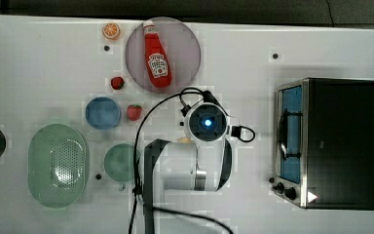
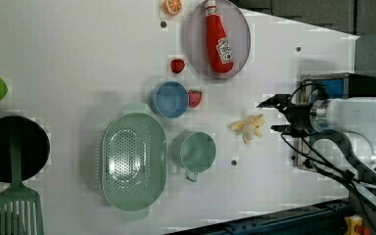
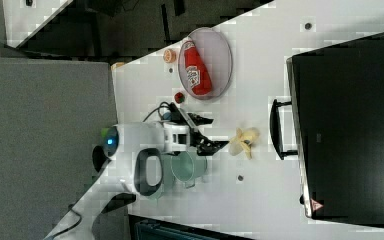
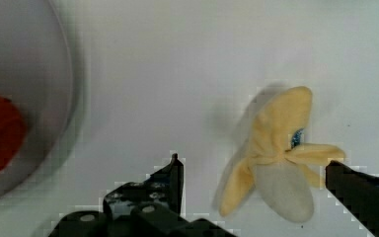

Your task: Pick banana from table and place on oven.

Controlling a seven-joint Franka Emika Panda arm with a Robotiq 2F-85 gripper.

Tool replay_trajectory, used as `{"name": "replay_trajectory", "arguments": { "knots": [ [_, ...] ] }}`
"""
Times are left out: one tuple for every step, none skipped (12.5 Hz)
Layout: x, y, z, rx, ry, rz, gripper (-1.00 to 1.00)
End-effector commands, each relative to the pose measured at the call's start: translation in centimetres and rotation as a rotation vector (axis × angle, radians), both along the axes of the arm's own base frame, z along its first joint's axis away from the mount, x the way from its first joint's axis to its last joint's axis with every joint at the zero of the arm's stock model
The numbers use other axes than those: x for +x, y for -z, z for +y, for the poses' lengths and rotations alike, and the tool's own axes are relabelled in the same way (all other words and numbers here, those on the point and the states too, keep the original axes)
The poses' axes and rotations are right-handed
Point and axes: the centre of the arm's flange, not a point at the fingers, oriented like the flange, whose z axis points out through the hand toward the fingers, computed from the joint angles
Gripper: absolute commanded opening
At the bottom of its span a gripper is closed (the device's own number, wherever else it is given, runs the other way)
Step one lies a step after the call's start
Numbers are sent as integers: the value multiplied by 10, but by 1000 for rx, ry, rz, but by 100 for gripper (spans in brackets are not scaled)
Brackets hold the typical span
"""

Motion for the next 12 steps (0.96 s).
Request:
{"name": "replay_trajectory", "arguments": {
  "knots": [
    [-14, 36, 21, 7, -11, 77, 100],
    [-17, 46, 23, 7, -10, 90, 100],
    [-17, 54, 24, 8, -8, 90, 100],
    [-18, 61, 25, 9, -10, 89, 100],
    [-18, 66, 26, 10, -12, 83, 100],
    [-18, 70, 27, 10, -13, 76, 92],
    [-18, 72, 27, 10, -13, 67, 68],
    [-18, 73, 27, 10, -14, 67, 42],
    [-18, 73, 27, 10, -14, 66, 17],
    [-17, 72, 28, 11, -16, 60, -7],
    [-17, 72, 29, 11, -17, 57, -28],
    [-16, 71, 29, 11, -17, 54, -49]
  ]
}}
